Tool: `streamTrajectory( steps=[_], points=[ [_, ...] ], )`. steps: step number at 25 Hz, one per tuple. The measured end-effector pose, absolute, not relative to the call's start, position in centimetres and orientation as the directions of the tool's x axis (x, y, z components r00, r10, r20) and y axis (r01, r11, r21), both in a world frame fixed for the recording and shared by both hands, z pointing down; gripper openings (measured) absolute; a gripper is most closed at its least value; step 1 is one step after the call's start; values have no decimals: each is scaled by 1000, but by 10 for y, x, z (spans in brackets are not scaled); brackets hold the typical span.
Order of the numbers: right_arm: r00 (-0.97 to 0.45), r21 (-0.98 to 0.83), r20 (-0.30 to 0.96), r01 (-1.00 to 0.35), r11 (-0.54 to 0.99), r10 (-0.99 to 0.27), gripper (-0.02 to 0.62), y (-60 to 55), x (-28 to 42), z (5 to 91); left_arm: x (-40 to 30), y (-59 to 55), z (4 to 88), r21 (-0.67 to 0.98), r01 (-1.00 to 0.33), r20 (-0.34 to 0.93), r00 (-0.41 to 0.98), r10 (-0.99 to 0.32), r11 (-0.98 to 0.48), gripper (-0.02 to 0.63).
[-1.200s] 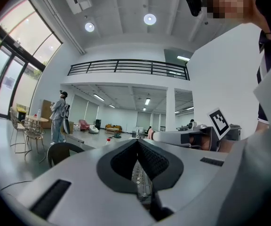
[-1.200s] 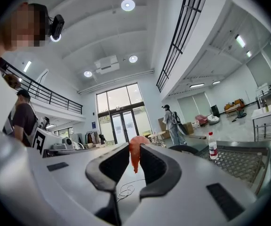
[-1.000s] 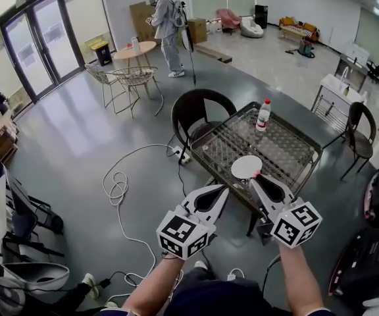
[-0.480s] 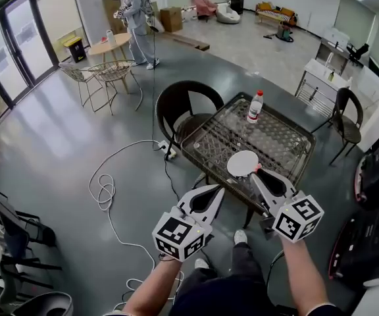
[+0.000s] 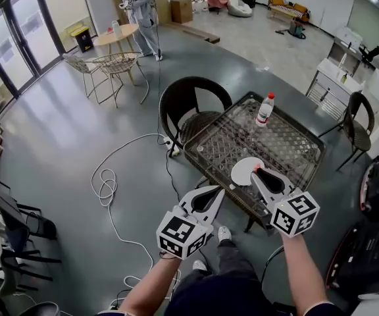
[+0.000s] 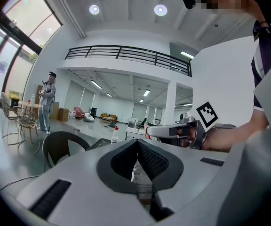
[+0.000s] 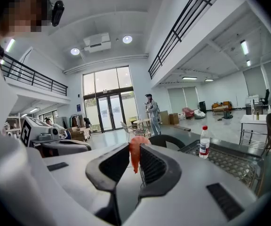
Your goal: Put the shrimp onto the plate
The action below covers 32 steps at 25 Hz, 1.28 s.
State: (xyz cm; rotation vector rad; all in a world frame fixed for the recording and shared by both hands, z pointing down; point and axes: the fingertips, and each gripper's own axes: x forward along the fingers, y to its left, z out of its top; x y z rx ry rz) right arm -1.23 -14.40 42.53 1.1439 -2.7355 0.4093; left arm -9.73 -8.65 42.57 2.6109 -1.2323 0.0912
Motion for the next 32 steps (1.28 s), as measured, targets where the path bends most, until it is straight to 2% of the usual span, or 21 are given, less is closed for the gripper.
streamTrajectory(
  steps=[12,23,32],
  points=[
    [-642,-11,531,-657,754,-553,72,-239,3,537,-75,-167,489,200,-811,274,585,-764,-550,9],
    [-550,23,758,-517,856,-352,72,-268,10,657,-45,-205,557,249,-823,420,567,-709,-511,9],
    [-443,17,871,-405,914,-213,72,-269,9,722,-46,-221,585,259,-846,497,531,-687,-466,9]
  ],
)
